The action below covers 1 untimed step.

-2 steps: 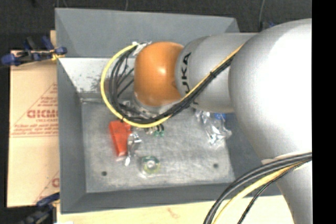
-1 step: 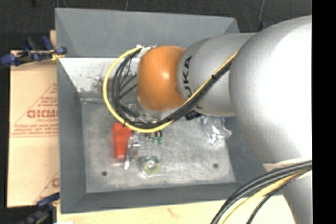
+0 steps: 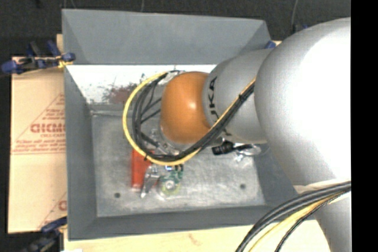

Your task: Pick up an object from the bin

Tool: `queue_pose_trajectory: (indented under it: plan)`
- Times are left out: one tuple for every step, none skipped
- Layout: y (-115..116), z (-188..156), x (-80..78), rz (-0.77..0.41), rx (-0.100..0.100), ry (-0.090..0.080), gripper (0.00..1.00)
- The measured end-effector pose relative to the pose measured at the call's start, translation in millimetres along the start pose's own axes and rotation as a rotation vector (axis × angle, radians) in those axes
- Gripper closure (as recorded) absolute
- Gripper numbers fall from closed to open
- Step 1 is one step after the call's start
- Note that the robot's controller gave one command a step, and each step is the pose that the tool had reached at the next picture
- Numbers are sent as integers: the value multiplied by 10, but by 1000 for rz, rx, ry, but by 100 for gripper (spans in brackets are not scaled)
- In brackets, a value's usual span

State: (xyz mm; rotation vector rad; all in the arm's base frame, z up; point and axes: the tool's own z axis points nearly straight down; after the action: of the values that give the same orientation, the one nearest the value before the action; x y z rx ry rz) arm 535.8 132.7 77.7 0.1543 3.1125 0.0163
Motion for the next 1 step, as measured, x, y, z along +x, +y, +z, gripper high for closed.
queue_pose_trajectory:
  plan:
    - [146,-1303,366,97,8,17,100]
